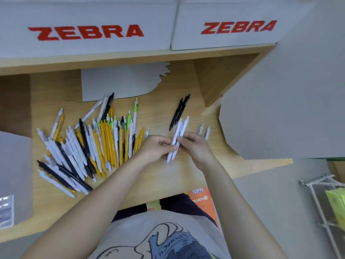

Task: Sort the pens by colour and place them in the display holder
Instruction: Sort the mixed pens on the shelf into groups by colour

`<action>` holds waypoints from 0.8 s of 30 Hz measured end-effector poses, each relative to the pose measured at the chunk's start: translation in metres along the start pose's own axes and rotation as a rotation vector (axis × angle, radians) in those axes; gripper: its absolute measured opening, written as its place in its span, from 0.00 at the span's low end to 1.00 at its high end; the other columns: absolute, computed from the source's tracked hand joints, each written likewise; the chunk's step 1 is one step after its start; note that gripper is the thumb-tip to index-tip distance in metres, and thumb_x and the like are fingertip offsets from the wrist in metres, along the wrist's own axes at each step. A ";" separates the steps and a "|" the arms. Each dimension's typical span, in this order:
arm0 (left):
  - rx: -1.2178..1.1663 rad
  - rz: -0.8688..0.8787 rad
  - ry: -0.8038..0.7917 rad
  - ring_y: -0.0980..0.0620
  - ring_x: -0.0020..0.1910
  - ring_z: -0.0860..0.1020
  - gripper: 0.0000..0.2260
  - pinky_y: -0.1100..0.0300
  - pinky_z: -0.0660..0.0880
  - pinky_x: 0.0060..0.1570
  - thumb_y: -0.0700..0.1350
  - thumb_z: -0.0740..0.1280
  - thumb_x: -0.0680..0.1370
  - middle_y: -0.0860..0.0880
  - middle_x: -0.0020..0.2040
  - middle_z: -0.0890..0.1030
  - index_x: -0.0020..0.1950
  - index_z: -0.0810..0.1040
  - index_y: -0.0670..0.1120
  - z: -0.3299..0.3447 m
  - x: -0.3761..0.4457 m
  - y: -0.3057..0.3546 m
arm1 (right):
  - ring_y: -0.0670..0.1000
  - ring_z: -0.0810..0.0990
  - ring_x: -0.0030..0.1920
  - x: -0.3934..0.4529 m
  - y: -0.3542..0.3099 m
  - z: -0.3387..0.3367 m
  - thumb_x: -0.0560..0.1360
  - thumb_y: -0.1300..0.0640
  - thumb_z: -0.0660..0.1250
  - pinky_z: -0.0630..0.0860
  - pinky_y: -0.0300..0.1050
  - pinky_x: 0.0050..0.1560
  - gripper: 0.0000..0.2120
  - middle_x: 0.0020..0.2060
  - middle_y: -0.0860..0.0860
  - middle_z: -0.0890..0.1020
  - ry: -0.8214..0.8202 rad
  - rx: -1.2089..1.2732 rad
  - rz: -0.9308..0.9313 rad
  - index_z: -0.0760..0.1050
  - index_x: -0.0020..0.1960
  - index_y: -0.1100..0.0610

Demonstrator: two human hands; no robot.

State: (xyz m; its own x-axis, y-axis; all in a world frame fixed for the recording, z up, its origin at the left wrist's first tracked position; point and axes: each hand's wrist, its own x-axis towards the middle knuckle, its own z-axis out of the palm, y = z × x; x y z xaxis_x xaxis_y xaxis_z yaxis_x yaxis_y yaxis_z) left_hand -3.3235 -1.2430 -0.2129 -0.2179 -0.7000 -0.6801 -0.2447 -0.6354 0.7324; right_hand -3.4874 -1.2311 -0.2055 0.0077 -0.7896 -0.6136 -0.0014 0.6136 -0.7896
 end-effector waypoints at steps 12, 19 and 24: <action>0.358 0.090 0.240 0.58 0.40 0.76 0.15 0.75 0.68 0.35 0.46 0.75 0.74 0.54 0.42 0.79 0.59 0.82 0.49 0.092 0.060 -0.013 | 0.45 0.71 0.33 0.016 0.058 -0.081 0.76 0.61 0.66 0.70 0.37 0.37 0.05 0.31 0.45 0.73 0.469 -0.295 -0.011 0.79 0.44 0.54; 0.442 0.143 0.249 0.54 0.43 0.79 0.16 0.64 0.74 0.44 0.45 0.73 0.75 0.52 0.42 0.81 0.63 0.81 0.50 0.099 0.060 -0.020 | 0.54 0.82 0.45 0.018 0.068 -0.084 0.75 0.60 0.69 0.80 0.45 0.50 0.13 0.43 0.56 0.81 0.423 -0.284 0.023 0.77 0.59 0.51; 0.460 0.114 0.143 0.57 0.46 0.78 0.15 0.66 0.71 0.48 0.46 0.72 0.76 0.55 0.44 0.80 0.63 0.82 0.50 0.099 0.055 -0.014 | 0.52 0.82 0.44 0.015 0.070 -0.084 0.76 0.58 0.68 0.80 0.47 0.51 0.13 0.43 0.55 0.82 0.354 -0.327 0.003 0.78 0.60 0.51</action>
State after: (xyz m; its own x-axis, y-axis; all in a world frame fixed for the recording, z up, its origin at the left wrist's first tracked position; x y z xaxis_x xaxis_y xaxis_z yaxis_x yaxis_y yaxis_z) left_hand -3.4255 -1.2405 -0.2639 -0.1436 -0.8149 -0.5615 -0.6253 -0.3651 0.6897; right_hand -3.5716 -1.2007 -0.2708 -0.3339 -0.7765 -0.5344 -0.3160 0.6264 -0.7126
